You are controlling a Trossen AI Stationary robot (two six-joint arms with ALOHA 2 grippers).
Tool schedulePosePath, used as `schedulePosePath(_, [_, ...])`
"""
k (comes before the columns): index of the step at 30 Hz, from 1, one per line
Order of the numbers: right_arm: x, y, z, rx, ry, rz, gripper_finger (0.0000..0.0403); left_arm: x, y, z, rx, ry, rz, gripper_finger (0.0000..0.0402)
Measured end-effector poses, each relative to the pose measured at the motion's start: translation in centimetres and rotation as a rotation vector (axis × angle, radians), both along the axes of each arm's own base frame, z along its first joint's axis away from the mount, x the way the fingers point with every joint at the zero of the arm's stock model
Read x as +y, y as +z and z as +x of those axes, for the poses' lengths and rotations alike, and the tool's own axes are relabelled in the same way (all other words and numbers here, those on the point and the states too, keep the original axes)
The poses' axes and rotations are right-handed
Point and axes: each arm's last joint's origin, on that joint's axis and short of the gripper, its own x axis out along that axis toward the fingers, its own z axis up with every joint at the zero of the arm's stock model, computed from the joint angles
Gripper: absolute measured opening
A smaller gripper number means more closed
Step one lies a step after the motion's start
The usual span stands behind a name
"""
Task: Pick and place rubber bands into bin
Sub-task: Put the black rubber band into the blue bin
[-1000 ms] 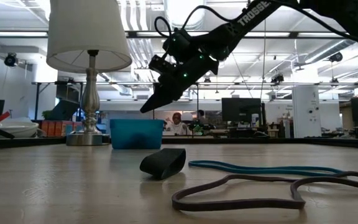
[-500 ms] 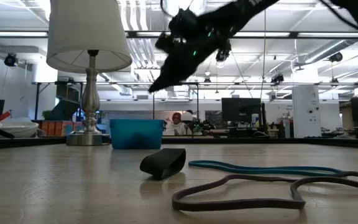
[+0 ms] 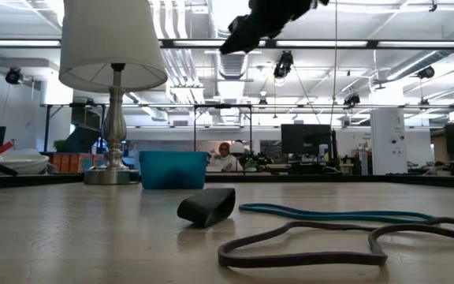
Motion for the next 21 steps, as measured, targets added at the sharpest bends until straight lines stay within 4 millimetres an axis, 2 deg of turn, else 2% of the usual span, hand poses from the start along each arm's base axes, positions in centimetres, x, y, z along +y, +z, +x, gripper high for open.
schedulePosePath(5, [1.8, -1.2, -2.1, 0.041, 0.023, 0.024, 0.0196, 0.2, -1.0, 1.1, 0.023, -0.013, 0.084, 0.0125])
schedulePosePath(11, [3.7, -4.5, -4.6, 0.059, 0.015, 0.088, 0.0196, 0.6, -1.7, 2.1, 0.043, -0.040, 0.197, 0.0125])
schedulePosePath(16, [5.2, -7.0, -6.4, -0.016, 0.020, 0.138, 0.0196, 1.3, -1.9, 2.5, 0.056, -0.044, 0.246, 0.0125])
schedulePosePath(21, [6.5, -8.3, -7.8, -0.150, 0.058, 0.170, 0.0196, 1.8, -2.2, 2.5, 0.095, -0.042, 0.297, 0.0125])
